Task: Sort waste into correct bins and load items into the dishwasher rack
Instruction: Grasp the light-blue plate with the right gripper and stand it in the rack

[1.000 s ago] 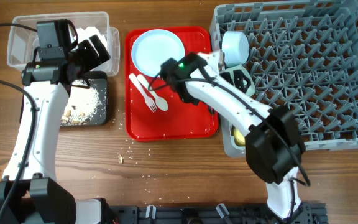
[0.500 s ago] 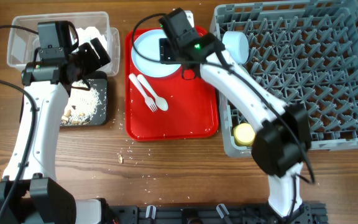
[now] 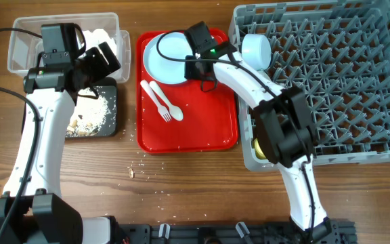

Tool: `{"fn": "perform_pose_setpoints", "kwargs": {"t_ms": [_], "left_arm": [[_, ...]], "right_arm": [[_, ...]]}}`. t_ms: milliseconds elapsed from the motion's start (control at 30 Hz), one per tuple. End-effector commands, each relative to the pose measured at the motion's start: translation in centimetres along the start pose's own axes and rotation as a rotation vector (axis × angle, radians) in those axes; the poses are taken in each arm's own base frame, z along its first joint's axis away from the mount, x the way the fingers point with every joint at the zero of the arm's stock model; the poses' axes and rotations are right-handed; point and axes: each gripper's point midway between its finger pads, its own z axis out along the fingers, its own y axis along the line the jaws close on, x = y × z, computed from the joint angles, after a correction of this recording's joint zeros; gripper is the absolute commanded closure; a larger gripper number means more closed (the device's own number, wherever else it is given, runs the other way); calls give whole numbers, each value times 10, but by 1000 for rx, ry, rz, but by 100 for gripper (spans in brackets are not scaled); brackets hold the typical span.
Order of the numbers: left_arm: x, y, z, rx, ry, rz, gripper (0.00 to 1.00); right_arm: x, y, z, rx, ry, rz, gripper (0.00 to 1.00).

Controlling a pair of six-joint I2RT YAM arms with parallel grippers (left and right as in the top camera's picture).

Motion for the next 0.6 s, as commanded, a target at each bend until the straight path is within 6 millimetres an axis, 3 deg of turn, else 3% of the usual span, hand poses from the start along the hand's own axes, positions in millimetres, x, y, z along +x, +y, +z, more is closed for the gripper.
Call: {"fn": "perform_pose_setpoints", "kwargs": {"t_ms": [0, 33, 67, 100, 267, 367, 400, 467, 567], "left_arm": [[-12, 10, -5, -65, -55, -11, 0], [-15, 14, -5, -85, -71, -11, 0], [-20, 19, -6, -118, -93, -12, 0], [-22, 23, -7, -141, -107, -12, 0], [-27, 32, -9, -196, -134, -13, 0], [-26, 32, -9, -196, -133, -13, 0], [-26, 32, -9, -196, -133, -14, 0], [-26, 32, -9, -196, -133, -14, 0], [-26, 32, -9, -196, -133, -13, 0]], "right_arm": [[10, -4, 21, -1, 37, 20, 68], [9, -4, 21, -1, 36, 18, 73], [10, -4, 21, -1, 36, 18, 86], [10, -4, 21, 0, 39, 15, 94], [7, -3, 9, 10, 52, -8, 96], [-19, 1, -21, 21, -16, -31, 96], [-32, 2, -40, 20, -62, -50, 96], [-66, 5, -103, 19, -203, -86, 96], [-103, -15, -191, 93, -396, -123, 96]]}}
